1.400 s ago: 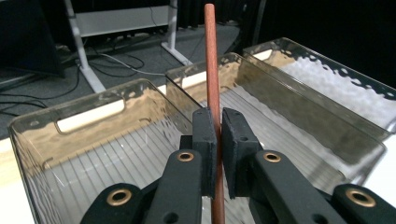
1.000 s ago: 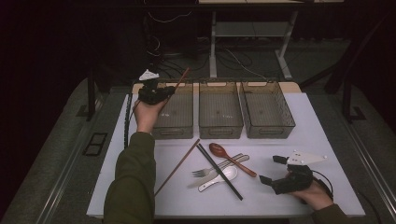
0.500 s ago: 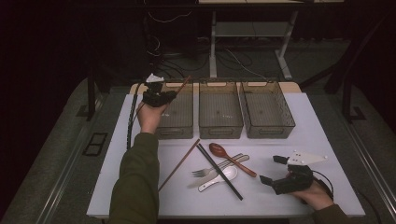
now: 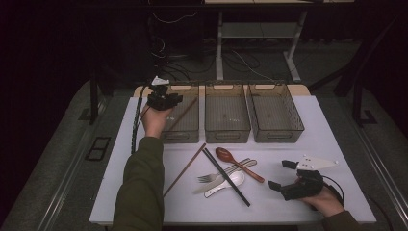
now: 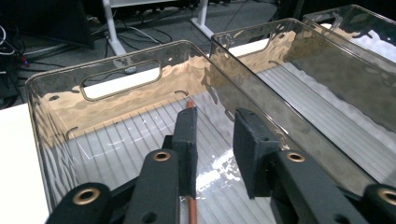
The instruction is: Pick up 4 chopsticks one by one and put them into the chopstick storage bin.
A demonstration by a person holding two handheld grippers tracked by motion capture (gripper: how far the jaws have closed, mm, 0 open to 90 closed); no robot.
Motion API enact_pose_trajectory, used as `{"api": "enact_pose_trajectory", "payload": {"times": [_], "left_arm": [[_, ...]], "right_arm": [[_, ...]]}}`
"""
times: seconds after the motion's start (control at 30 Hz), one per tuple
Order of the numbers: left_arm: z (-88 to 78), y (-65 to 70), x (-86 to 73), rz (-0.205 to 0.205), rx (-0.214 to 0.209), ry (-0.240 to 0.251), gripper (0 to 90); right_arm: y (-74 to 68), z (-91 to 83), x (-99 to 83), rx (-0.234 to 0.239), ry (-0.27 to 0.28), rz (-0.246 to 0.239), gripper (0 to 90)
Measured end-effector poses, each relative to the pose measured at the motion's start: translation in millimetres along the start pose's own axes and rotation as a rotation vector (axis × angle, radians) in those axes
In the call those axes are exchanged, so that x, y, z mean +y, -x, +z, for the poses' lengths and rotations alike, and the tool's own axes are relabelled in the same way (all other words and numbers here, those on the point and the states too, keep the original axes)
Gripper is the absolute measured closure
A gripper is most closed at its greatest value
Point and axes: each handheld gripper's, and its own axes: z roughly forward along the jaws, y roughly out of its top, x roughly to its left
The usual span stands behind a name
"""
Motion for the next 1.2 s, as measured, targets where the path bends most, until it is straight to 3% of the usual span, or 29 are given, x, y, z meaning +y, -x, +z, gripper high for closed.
{"api": "enact_pose_trajectory", "payload": {"times": [0.2,0.63,1.2], "left_arm": [[-11.3,3.5,4.9,0.017,0.005,-0.007,58.7],[-33.7,20.8,10.0,0.032,-0.08,-0.036,39.7],[-65.5,53.7,-2.4,0.087,-0.149,-0.047,30.6]], "right_arm": [[0.4,-0.4,0.1,-0.004,-0.002,0.0,3.2],[0.7,-0.6,0.2,-0.005,0.0,-0.002,3.1],[0.7,-0.5,0.3,-0.007,0.0,-0.001,3.2]]}}
